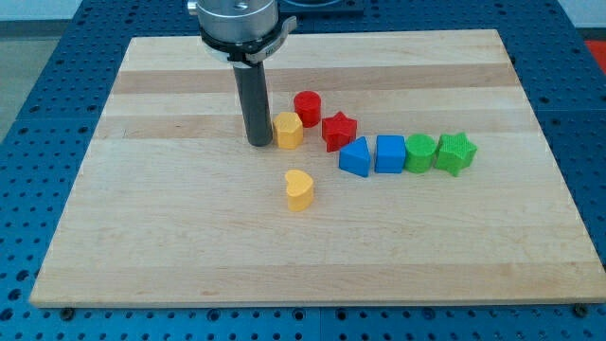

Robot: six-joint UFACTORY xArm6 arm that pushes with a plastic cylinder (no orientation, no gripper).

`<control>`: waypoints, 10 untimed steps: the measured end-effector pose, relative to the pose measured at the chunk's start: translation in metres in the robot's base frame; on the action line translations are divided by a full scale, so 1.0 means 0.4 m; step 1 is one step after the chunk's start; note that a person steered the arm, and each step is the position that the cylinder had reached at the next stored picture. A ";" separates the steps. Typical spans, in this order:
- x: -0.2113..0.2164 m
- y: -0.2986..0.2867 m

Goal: Move the yellow heart closer to the yellow hexagon

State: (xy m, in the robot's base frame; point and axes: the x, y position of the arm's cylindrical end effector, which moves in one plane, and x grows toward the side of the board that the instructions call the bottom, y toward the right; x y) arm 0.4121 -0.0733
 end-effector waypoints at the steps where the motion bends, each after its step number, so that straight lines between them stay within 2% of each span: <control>1: 0.003 0.024; 3: 0.023 0.023; 5: 0.166 -0.054; 8: 0.175 -0.077; 10: 0.289 -0.065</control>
State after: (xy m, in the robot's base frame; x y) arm 0.5278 -0.0992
